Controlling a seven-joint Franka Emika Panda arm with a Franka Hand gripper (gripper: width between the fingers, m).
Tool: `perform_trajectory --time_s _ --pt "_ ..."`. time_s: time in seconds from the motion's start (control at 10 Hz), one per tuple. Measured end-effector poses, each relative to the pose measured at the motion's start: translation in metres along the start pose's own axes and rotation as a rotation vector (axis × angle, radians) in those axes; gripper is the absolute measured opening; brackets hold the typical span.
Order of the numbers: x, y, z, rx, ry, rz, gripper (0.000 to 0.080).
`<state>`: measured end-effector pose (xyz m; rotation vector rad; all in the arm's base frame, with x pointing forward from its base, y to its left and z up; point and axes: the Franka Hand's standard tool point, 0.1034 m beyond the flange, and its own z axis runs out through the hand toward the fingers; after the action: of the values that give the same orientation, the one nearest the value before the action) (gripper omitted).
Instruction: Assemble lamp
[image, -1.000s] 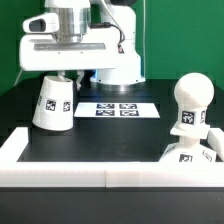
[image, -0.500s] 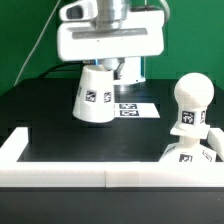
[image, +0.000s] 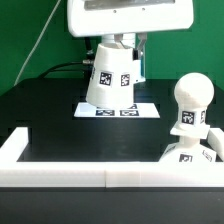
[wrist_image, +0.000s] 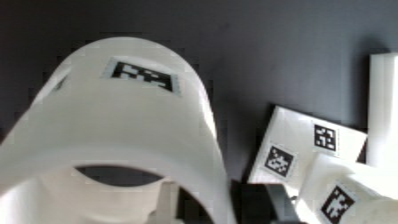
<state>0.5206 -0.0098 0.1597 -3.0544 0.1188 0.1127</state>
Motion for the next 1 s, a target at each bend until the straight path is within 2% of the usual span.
perform_trajectory --time_s 0.2,0.3,0.4,0.5,0.8,1.0 --pt "0.000 -0.002 -0.001 0.000 0.000 -0.002 0.0044" --pt "0.000 -0.014 -0.010 0.013 -0.017 0.031 0.0044" --pt "0.009 -0.031 -0.027 0.034 -0.026 0.076 0.0045" --pt "0.022 -0.046 -0.043 0.042 -0.024 0.113 0.0045" --pt "0.041 -0.078 -0.074 0.050 -0.020 0.172 0.0045" --pt "0.057 -0.102 -0.083 0.047 -0.028 0.210 0.0045"
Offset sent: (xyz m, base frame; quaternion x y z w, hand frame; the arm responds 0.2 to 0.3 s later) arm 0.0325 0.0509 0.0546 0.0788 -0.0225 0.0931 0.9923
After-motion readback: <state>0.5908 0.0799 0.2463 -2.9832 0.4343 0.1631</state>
